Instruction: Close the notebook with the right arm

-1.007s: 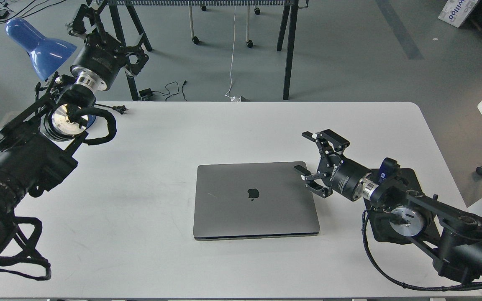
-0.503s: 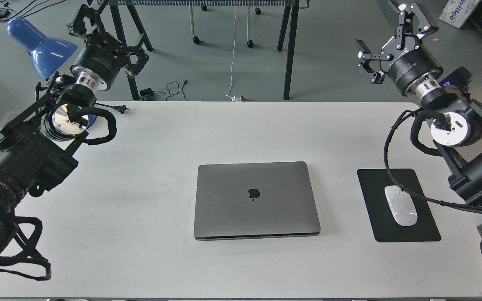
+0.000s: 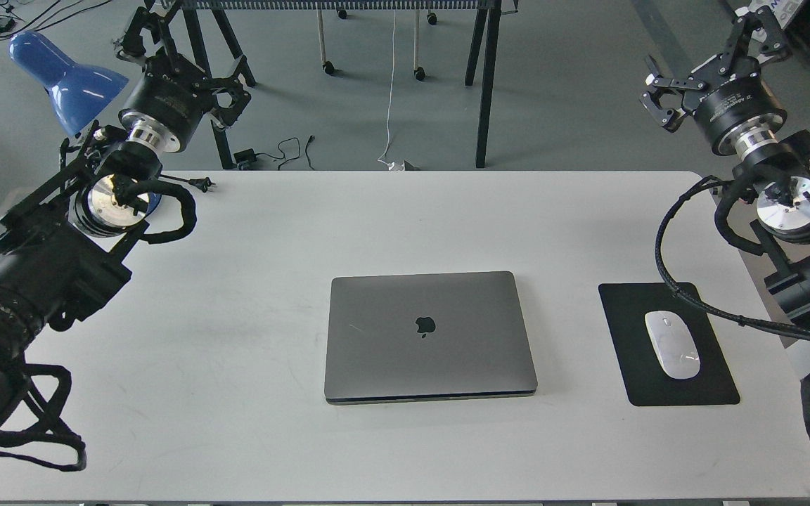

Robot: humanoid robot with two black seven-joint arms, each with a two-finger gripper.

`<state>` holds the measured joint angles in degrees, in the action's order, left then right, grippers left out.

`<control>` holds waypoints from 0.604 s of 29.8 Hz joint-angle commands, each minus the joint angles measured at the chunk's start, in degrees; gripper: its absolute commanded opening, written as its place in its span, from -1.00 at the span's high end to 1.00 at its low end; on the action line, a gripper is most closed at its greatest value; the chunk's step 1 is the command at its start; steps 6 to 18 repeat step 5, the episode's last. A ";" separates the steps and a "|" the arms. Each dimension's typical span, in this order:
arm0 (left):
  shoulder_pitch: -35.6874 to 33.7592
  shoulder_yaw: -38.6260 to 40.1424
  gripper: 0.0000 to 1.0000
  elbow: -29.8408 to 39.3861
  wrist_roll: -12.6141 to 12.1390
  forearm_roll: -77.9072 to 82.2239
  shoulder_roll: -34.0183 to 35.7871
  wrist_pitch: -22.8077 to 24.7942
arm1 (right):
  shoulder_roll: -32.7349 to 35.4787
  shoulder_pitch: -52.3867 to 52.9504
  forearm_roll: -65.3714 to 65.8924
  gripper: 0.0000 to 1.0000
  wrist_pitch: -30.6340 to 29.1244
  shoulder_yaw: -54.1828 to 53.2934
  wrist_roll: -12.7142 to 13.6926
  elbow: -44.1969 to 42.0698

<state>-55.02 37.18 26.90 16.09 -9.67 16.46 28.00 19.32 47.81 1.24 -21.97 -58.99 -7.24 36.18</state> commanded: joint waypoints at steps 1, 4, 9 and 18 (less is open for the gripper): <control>0.00 0.00 -1.00 0.00 0.00 0.00 0.06 0.00 | -0.69 0.09 -0.01 -1.00 0.17 0.01 -0.06 -0.06; 0.00 0.00 -1.00 0.00 0.00 0.00 0.06 0.00 | -0.77 0.18 -0.01 -1.00 -0.09 0.10 -0.14 0.03; 0.00 0.00 -1.00 0.00 0.00 0.00 0.06 0.00 | -0.77 0.18 -0.01 -1.00 0.08 0.53 -0.14 -0.06; 0.00 0.00 -1.00 0.00 0.00 0.00 0.06 0.00 | -0.77 0.18 -0.01 -1.00 0.08 0.53 -0.14 -0.06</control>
